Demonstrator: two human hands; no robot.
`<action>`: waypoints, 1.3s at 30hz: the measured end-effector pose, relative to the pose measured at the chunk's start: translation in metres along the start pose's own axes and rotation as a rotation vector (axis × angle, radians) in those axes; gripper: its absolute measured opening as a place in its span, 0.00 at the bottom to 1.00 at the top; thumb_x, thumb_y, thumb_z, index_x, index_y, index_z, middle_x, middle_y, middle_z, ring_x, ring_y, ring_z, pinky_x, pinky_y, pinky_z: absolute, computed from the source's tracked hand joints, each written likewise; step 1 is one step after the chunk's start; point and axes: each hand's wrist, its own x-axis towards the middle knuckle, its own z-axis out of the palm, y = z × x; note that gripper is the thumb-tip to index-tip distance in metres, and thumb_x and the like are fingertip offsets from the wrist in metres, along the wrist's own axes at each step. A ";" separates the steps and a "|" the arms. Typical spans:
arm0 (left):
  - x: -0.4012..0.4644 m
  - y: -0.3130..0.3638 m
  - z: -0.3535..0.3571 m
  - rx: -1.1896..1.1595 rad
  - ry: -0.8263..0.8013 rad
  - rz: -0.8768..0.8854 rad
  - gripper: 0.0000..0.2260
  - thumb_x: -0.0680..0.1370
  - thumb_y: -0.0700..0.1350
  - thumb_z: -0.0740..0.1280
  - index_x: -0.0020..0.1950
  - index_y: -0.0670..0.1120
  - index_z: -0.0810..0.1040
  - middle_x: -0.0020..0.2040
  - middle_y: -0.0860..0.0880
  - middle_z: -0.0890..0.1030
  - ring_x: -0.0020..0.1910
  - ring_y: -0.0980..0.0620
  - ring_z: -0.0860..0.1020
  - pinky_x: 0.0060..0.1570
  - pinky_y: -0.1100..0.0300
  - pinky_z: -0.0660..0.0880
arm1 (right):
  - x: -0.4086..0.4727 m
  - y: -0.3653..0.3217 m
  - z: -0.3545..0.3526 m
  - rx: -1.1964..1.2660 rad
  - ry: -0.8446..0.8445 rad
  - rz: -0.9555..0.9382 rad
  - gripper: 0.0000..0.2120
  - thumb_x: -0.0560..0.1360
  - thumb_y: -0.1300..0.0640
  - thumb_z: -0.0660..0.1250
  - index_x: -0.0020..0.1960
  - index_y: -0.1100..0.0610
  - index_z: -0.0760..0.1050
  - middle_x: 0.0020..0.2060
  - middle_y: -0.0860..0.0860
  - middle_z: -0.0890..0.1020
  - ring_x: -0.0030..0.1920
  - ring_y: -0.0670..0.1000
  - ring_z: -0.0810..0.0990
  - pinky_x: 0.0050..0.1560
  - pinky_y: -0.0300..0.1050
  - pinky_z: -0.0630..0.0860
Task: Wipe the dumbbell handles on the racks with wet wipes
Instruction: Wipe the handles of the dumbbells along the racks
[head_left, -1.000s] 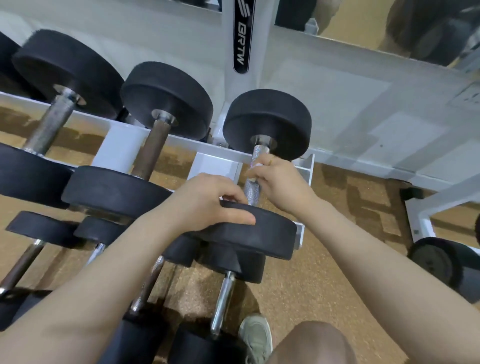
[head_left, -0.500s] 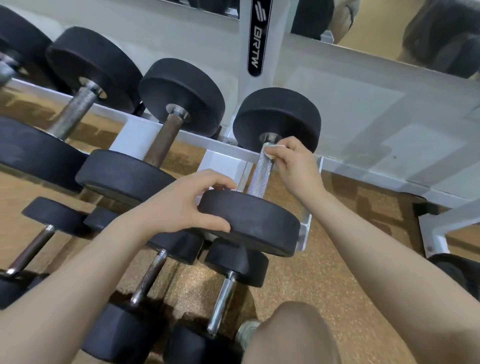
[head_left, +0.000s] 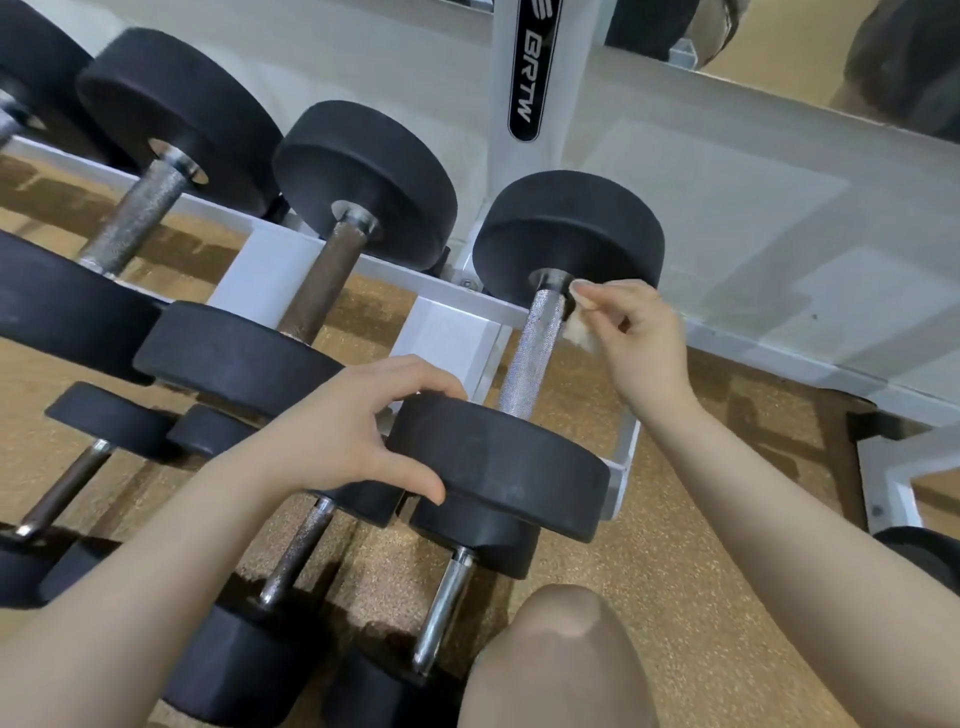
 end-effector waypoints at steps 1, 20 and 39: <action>0.001 0.000 -0.001 -0.004 -0.015 -0.008 0.28 0.58 0.61 0.74 0.55 0.60 0.73 0.53 0.59 0.77 0.55 0.56 0.75 0.55 0.60 0.71 | 0.002 0.003 0.005 -0.037 0.029 -0.016 0.12 0.74 0.68 0.65 0.54 0.59 0.81 0.45 0.53 0.79 0.46 0.44 0.74 0.47 0.24 0.67; 0.014 0.001 -0.004 -0.114 0.001 -0.130 0.15 0.63 0.58 0.70 0.47 0.57 0.78 0.45 0.58 0.78 0.46 0.55 0.77 0.52 0.53 0.74 | 0.031 -0.027 -0.003 -0.420 -0.269 -0.718 0.11 0.64 0.70 0.65 0.42 0.61 0.82 0.39 0.54 0.81 0.39 0.56 0.78 0.38 0.45 0.75; 0.012 -0.004 0.001 -0.138 0.048 -0.105 0.15 0.63 0.58 0.70 0.47 0.57 0.79 0.44 0.59 0.78 0.45 0.58 0.76 0.47 0.68 0.70 | 0.046 -0.026 -0.002 -0.597 -0.375 -0.759 0.18 0.62 0.69 0.58 0.40 0.56 0.82 0.36 0.51 0.83 0.37 0.56 0.75 0.36 0.43 0.74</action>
